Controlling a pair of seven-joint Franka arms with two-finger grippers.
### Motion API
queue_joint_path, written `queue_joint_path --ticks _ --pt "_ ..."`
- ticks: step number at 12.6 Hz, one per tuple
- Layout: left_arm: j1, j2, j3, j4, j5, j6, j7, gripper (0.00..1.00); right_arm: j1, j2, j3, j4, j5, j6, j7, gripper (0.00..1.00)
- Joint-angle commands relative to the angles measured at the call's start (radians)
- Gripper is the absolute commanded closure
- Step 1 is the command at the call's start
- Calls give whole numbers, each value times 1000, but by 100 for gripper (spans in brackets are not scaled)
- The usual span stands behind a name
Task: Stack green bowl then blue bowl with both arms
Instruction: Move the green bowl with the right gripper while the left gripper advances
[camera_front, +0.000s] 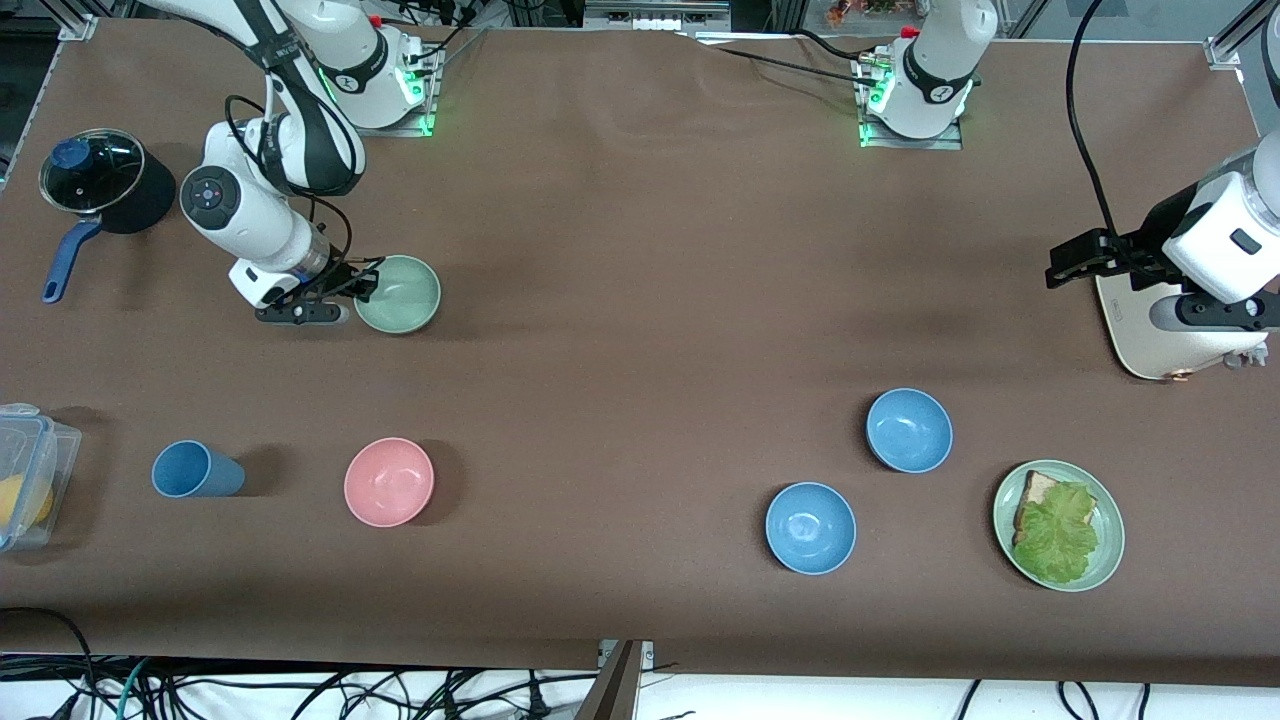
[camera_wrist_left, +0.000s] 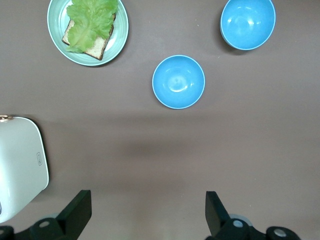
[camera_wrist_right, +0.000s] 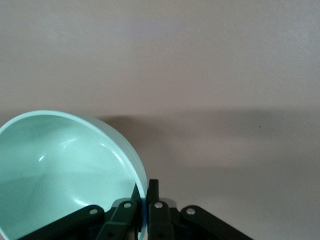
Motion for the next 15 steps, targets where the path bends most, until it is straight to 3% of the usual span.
queue_joint_path --ticks 1,3,7,10,14,15 --pt "1 15 -3 21 19 -7 -8 0 14 12 107 169 39 -160 177 100" --pt "0 15 -3 21 21 -6 -8 0 92 85 176 295 47 -185 448 100" --pt "6 37 -2 -1 16 23 -5 0 327 308 175 520 33 -142 843 100" --pt "2 75 -2 -37 -25 34 -5 0 394 435 173 555 31 -10 888 100" --pt "-32 150 0 -116 -10 161 -5 0 436 471 173 564 33 33 887 100" --pt "-31 173 1 -131 -10 222 -3 0 436 472 173 564 33 32 881 58"
